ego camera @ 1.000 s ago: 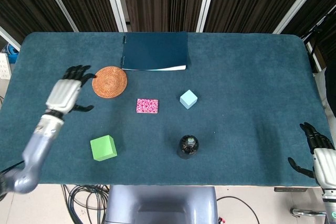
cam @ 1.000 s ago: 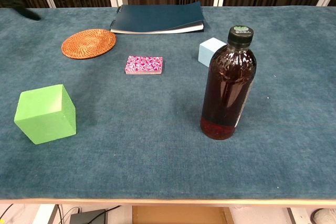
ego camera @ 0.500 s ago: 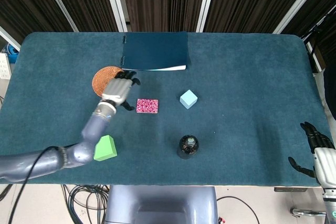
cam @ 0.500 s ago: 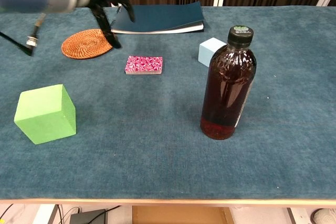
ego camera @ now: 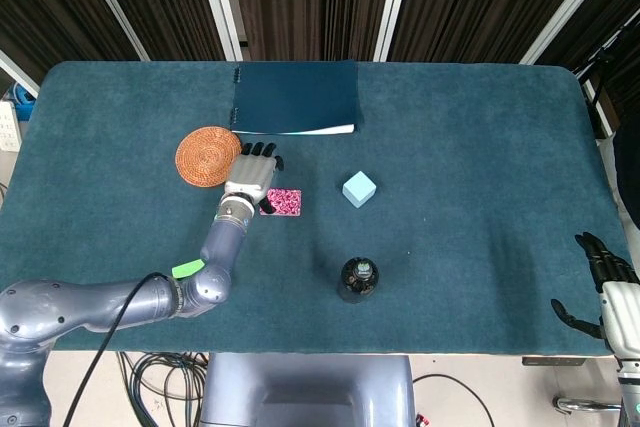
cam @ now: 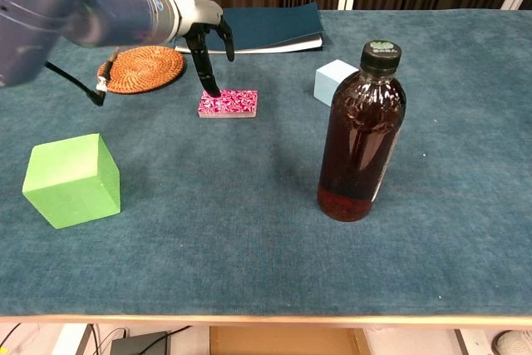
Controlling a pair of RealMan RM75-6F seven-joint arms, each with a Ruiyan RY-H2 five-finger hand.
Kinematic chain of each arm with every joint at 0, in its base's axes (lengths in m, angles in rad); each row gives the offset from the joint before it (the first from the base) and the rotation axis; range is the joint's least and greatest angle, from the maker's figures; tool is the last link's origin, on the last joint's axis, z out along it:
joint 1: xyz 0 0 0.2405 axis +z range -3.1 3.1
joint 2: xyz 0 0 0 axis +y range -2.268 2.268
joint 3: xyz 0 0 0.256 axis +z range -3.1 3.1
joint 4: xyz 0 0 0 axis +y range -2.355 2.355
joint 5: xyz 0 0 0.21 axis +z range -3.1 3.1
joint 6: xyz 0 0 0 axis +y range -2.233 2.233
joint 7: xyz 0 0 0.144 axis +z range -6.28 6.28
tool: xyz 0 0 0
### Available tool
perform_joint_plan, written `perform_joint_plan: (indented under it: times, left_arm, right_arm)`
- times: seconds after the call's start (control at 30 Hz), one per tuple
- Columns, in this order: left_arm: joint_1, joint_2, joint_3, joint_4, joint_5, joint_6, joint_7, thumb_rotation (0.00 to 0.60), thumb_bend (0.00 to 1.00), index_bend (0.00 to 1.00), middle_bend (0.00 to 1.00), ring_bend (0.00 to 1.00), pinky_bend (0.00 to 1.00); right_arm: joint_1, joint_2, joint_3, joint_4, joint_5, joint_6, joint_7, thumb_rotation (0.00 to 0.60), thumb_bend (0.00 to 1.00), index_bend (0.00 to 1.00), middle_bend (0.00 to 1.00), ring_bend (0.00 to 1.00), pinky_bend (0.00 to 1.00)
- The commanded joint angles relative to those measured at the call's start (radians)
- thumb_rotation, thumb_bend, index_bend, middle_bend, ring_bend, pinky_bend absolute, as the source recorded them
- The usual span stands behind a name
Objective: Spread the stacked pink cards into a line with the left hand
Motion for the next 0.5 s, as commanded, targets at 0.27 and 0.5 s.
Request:
perform_joint_plan:
  times: [0.27, 0.5]
  left_arm:
    - [-0.013, -0.062, 0.015, 0.080, -0.013, -0.034, 0.005, 0.600, 0.12, 0.39, 0.13, 0.04, 0.00]
    - [-0.015, -0.080, 0.013, 0.097, 0.000, -0.027, 0.005, 0.600, 0.13, 0.41, 0.14, 0.04, 0.00]
  right_arm:
    - [0.000, 0.001, 0.001, -0.001, 0.002, -0.001, 0.008, 0.600, 0.23, 0.06, 0.05, 0.13, 0.18]
    - [0.000, 0.002, 0.002, -0.002, 0.004, -0.002, 0.008, 0.600, 0.23, 0.06, 0.05, 0.13, 0.18]
